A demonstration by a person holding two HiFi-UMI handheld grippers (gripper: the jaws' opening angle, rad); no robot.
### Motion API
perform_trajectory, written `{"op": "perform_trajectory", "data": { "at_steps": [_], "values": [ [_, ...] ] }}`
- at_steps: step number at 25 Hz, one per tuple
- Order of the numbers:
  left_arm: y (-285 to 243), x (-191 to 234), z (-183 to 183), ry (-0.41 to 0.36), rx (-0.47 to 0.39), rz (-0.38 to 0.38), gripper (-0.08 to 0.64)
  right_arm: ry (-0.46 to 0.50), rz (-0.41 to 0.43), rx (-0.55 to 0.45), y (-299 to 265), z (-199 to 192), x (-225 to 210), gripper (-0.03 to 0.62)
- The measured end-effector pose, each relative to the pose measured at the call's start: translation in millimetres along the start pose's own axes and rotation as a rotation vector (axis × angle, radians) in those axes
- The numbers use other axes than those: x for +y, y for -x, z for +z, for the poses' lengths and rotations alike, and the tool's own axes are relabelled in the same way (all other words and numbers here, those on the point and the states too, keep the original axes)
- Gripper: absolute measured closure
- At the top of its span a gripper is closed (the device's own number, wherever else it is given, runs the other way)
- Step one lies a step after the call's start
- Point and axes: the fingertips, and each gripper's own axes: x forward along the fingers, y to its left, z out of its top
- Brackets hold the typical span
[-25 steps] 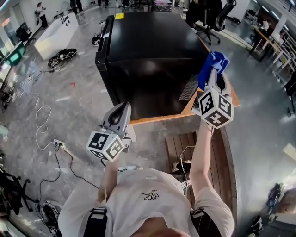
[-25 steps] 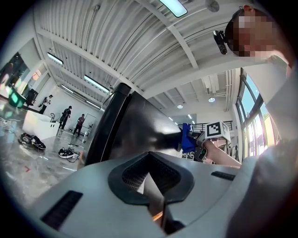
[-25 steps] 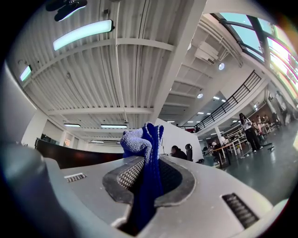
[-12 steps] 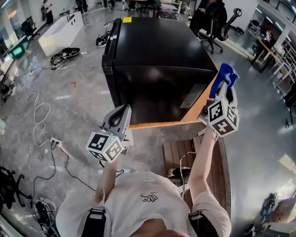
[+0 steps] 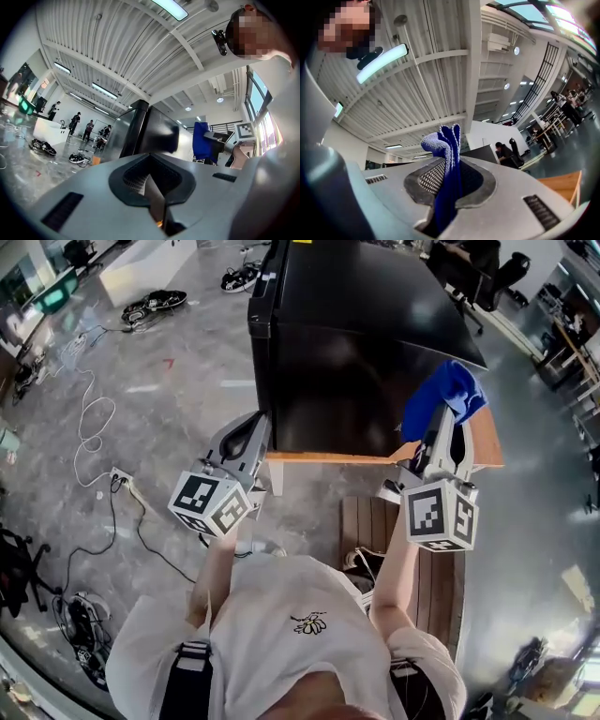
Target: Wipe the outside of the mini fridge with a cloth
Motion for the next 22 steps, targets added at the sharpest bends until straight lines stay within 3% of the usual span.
{"op": "perform_trajectory", "data": {
  "at_steps": [5,9,16,22],
  "values": [
    [8.9,18.5,-3.7,0.016,0.009,0.027,0.555,-0.052,0.222,0.064,-9.5,-43.2,97.7,0.531],
    [19.5,31.3,-4.0,0.029,-0.003,0.051,0.555,-0.064,0.339,0.099,-21.0,-72.0,158.9,0.531],
    [43.5,45.2,-4.3,0.048,-0.005,0.092,0.555,-0.046,0.426,0.156,-33.9,-110.1,220.4,0.531],
    [53.2,58.6,3.4,0.039,-0.016,0.128,0.555,-0.006,0.457,0.163,-42.1,-125.7,248.4,0.531]
  ]
}}
